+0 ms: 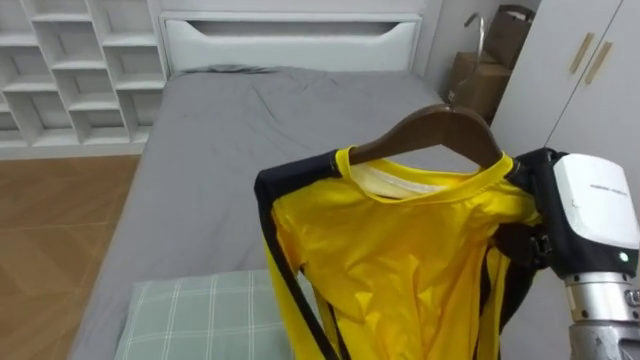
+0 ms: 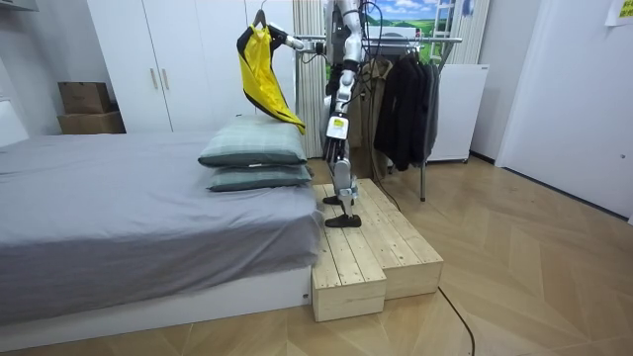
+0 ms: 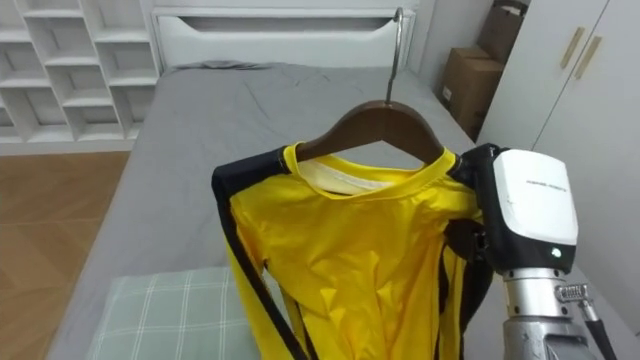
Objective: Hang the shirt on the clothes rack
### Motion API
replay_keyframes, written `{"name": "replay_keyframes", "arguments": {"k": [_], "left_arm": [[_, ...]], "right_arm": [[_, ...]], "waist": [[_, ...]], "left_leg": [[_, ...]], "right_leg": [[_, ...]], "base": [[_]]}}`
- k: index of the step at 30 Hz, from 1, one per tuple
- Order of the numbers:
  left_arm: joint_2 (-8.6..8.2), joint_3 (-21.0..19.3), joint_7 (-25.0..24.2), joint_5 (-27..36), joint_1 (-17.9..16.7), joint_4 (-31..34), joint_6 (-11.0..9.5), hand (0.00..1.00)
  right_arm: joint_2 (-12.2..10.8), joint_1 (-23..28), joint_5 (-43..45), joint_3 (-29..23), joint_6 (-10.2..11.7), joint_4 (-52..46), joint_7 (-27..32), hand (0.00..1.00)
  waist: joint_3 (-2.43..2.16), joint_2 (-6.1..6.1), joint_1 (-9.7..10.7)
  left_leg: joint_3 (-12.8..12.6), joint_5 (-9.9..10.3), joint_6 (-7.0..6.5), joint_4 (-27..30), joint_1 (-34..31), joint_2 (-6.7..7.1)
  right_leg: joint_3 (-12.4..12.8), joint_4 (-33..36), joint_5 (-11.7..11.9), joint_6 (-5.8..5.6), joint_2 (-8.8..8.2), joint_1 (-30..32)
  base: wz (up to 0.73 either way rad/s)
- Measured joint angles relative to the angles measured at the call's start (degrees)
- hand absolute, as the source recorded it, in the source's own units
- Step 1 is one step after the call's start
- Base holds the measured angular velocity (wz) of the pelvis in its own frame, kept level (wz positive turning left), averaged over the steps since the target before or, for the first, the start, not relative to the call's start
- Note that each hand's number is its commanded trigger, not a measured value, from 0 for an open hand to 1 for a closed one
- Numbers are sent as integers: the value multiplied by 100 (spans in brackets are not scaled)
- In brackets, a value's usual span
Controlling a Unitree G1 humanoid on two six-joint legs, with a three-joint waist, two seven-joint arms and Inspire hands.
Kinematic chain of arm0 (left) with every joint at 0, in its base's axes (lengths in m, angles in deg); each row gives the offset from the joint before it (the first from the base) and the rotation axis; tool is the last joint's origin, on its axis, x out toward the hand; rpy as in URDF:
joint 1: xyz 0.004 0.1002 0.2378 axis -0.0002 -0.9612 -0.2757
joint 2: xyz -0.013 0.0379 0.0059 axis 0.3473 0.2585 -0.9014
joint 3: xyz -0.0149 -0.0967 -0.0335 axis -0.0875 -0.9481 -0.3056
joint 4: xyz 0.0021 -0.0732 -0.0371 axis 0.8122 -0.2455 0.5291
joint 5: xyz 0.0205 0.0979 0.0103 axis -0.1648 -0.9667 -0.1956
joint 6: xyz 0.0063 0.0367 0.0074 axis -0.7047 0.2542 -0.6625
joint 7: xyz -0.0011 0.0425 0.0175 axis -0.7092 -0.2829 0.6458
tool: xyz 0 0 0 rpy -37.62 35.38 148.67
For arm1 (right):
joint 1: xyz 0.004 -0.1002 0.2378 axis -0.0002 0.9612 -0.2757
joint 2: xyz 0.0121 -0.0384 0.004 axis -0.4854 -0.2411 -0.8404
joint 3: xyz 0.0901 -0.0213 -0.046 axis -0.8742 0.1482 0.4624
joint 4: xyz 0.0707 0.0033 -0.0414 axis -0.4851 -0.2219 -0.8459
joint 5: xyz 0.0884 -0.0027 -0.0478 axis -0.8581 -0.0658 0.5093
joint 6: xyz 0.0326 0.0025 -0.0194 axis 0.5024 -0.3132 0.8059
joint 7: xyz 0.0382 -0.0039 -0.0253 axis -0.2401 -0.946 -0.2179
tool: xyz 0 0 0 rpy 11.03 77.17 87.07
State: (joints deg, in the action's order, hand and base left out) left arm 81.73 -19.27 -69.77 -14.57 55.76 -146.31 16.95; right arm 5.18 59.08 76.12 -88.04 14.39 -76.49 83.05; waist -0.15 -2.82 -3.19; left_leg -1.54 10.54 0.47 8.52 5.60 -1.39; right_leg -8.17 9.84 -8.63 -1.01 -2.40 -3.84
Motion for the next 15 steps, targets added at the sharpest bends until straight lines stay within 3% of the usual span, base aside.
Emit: {"name": "replay_keyframes", "arguments": {"k": [15], "left_arm": [[-29, 7, 0, 3, 41, -12, 59, 0]], "right_arm": [[0, 0, -86, 0, -44, -12, -6, 100]], "waist": [[0, 2, -2]], "left_leg": [[2, 1, 0, -22, 1, -1]], "right_leg": [[-6, 3, 0, 0, 1, 4]], "base": [[0]]}}
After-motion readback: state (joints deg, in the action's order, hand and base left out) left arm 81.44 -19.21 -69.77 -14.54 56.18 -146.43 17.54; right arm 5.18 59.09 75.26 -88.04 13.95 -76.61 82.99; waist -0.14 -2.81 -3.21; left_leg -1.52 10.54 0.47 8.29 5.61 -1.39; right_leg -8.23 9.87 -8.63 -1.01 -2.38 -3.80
